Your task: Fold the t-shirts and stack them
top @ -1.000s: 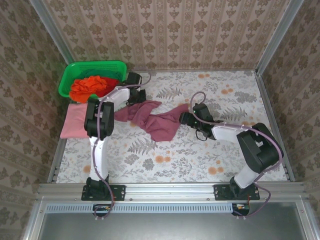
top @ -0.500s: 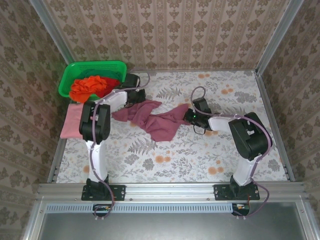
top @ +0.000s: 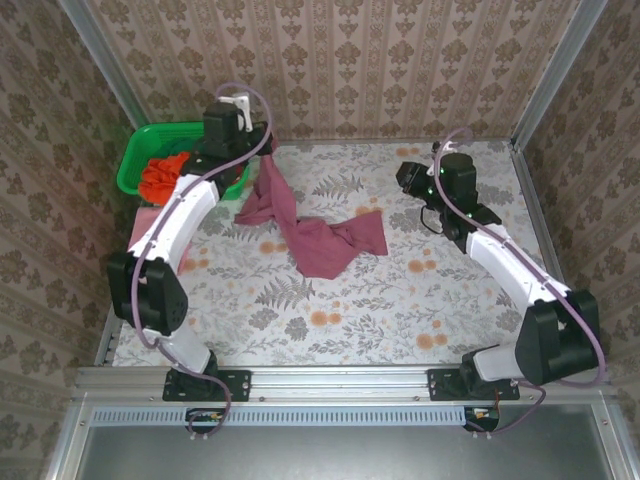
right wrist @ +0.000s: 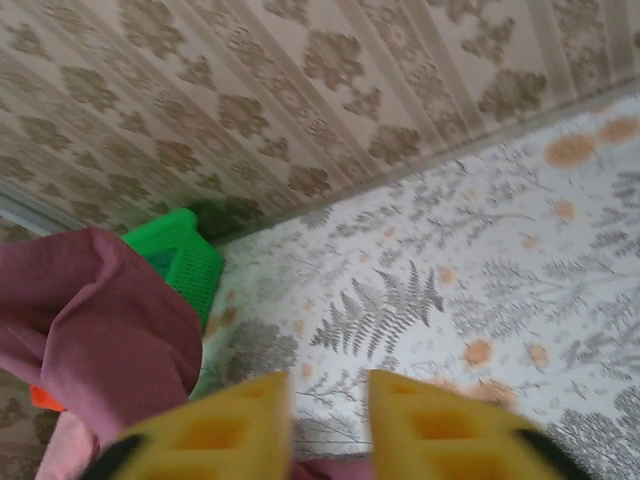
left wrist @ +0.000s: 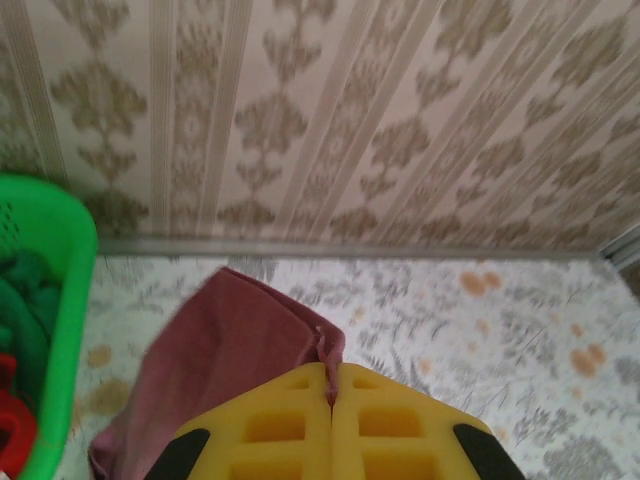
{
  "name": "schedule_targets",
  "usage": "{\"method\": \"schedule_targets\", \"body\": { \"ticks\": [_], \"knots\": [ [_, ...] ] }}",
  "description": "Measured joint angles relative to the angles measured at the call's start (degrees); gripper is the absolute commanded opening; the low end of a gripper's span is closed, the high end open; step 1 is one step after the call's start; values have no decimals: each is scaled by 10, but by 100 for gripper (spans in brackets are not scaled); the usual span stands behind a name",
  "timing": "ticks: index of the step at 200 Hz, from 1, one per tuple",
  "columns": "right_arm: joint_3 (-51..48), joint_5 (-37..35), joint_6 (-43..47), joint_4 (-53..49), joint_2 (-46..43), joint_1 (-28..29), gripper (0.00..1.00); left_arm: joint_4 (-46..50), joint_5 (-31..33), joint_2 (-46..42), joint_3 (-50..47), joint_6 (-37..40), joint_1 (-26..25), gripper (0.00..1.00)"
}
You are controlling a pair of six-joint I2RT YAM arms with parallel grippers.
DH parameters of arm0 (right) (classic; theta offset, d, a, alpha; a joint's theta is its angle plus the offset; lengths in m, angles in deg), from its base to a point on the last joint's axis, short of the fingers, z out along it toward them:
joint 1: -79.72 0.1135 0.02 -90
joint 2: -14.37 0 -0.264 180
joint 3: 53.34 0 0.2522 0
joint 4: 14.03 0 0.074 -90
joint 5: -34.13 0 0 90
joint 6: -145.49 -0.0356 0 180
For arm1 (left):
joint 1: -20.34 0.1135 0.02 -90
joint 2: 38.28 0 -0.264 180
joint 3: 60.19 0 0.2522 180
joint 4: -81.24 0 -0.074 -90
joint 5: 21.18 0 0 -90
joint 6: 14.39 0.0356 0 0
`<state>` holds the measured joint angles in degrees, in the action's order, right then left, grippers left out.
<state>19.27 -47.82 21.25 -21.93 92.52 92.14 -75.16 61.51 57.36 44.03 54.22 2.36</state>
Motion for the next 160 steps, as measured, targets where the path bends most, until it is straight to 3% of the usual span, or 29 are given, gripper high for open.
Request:
{"method": "schedule_targets", "body": {
  "ticks": [12, 30, 102, 114, 125, 149, 160],
  "knots": [
    [0, 4, 9, 1, -2, 8, 71, -2, 0, -15, 0, 0, 1, 0],
    [-3, 13, 19, 2, 20, 25, 76, -3, -4, -29, -7, -7, 1, 0],
    [-11, 34, 20, 4, 216, 117, 68, 0, 10, -97, -125, -31, 1, 0],
    [-8, 42, 14, 8, 248, 128, 62, 0, 13, -107, -133, -31, 2, 0],
    [-2, 50, 9, 15, 276, 135, 49, 0, 15, -114, -137, -31, 4, 0],
    [2, 66, -4, 26, 308, 140, 1, -1, 17, -122, -141, -31, 12, 0],
    [2, 65, -7, 30, 306, 139, 0, -1, 18, -126, -146, -31, 17, 0]
  ]
}}
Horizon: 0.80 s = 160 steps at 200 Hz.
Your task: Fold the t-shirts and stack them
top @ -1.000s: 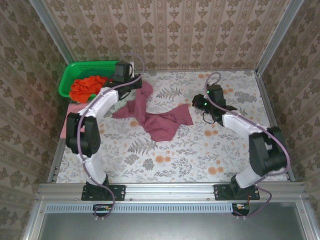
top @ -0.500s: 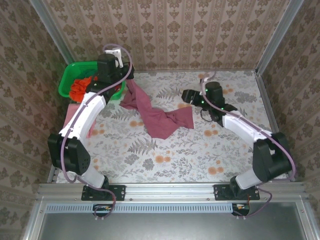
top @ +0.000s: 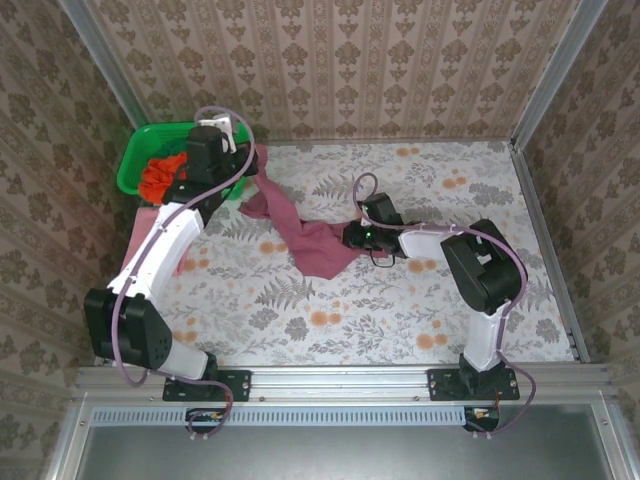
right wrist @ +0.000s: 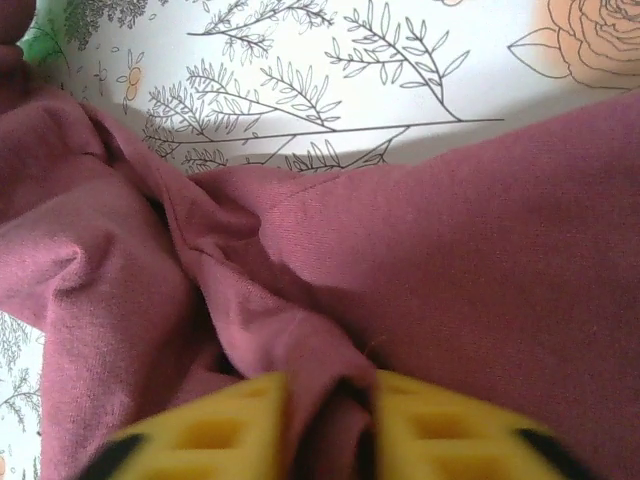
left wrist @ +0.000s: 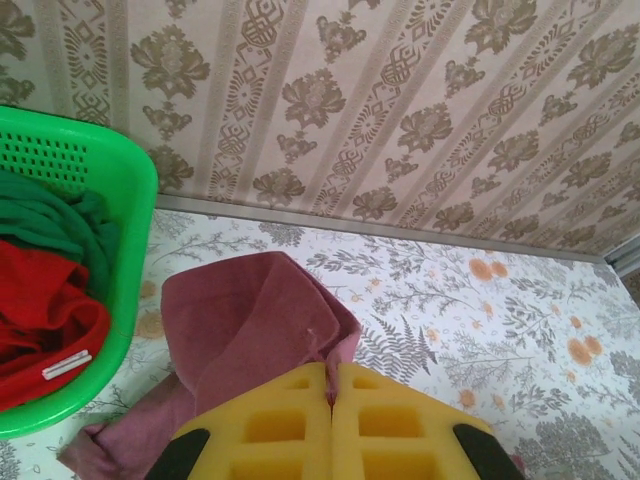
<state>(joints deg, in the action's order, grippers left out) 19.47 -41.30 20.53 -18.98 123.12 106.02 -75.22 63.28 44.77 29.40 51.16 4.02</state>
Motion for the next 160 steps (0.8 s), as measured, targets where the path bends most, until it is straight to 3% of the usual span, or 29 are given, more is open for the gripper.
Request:
{"method": "schedule_targets", "body": {
  "ticks": [35, 108, 160],
  "knots": [
    [0, -37, 21, -14, -70, -17, 0, 7, 2, -28, -14, 0, 16, 0],
    [1, -125, 101, -30, -431, -139, 0, 14, 23, -177, -15, 0, 60, 0],
    [49, -147, 154, -87, -574, -158, 0, 13, 28, -260, -15, 0, 66, 0]
  ]
}}
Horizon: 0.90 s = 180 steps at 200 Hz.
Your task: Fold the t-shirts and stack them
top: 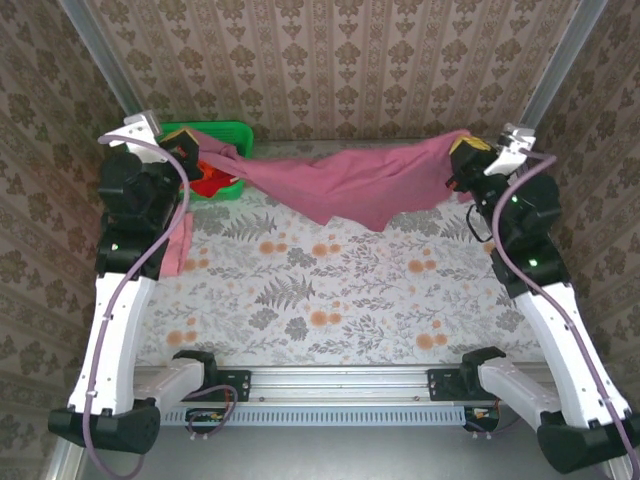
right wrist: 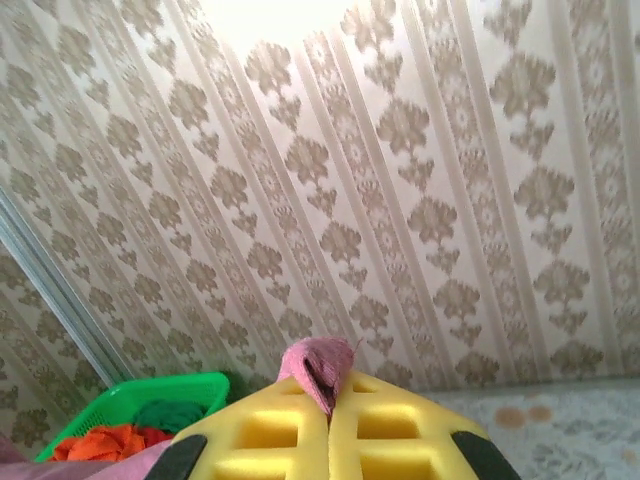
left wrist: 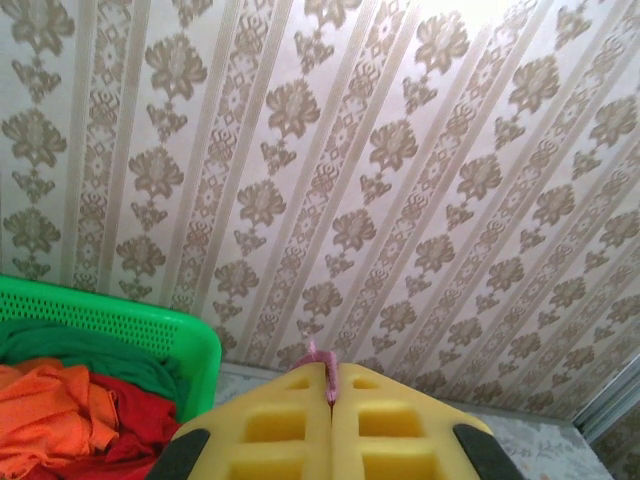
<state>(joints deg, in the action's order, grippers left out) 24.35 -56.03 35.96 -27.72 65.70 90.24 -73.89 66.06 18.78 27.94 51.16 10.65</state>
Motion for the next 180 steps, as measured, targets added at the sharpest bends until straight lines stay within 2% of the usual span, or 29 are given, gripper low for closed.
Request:
{"method": "schedule_targets", "body": {
  "ticks": [52, 106, 137, 180],
  "knots": [
    [29, -25, 32, -35, -44, 0, 0, 0, -1, -4, 0, 0, 0, 0],
    [70, -39, 46, -82, 49, -14, 0, 1, -6, 68, 0, -10, 5, 0],
    [77, -23, 45, -98, 92, -26, 0, 2, -12, 98, 0, -15, 16, 0],
    [78, 29, 47, -98, 82, -27, 0, 0, -19, 111, 28, -14, 30, 0]
  ]
}}
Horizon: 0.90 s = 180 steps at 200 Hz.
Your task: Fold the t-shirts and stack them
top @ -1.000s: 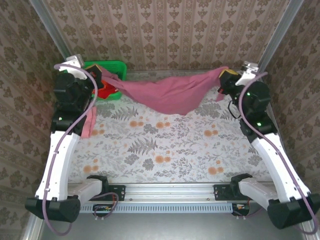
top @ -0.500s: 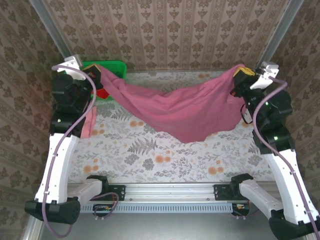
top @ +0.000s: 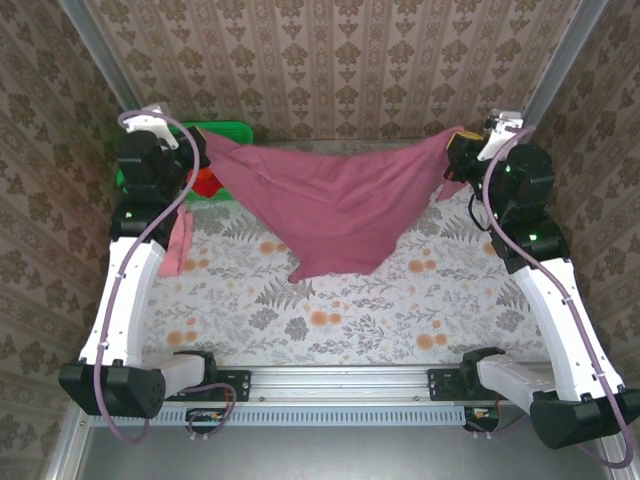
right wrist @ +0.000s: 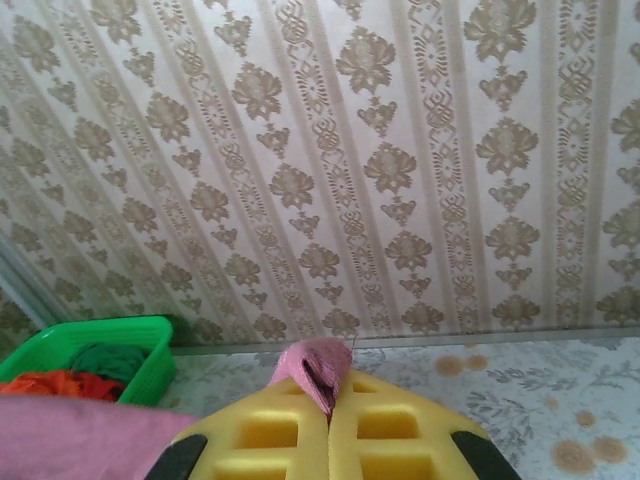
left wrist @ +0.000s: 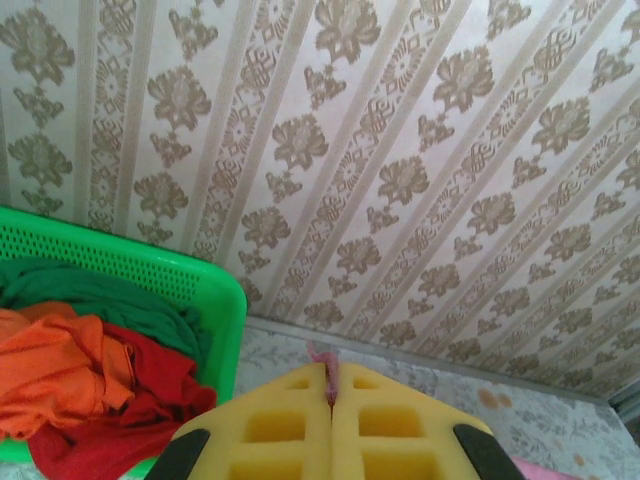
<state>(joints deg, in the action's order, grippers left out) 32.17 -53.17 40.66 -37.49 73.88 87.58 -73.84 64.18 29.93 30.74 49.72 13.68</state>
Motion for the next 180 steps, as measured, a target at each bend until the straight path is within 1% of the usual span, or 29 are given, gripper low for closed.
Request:
{"method": "schedule_targets", "body": {
  "ticks": [19, 39, 67, 82, 105, 126, 143, 160, 180],
  "knots": [
    [0, 8, 11, 0, -20, 0, 0, -2, -6, 31, 52, 2, 4, 0],
    [0, 7, 22, -2, -42, -2, 0, -7, -20, 83, 126, 6, 8, 0],
    [4, 5, 27, -33, -61, -5, 0, -8, -48, 165, 234, 6, 8, 0],
    [-7, 3, 26, -50, -72, -5, 0, -7, -62, 205, 277, 6, 8, 0],
    [-56, 2, 19, -78, -98, -7, 0, -1, -82, 272, 329, 6, 7, 0],
    [-107, 2, 2, -106, -106, -8, 0, 6, -98, 352, 378, 6, 0, 0],
    [-151, 11, -17, -119, -98, -9, 0, 34, -108, 436, 435, 9, -13, 0],
    [-207, 38, -35, -119, -91, -9, 0, 68, -115, 531, 508, 18, -34, 0],
    [-272, 68, -57, -113, -87, -7, 0, 115, -117, 633, 583, 28, -64, 6]
  ]
}}
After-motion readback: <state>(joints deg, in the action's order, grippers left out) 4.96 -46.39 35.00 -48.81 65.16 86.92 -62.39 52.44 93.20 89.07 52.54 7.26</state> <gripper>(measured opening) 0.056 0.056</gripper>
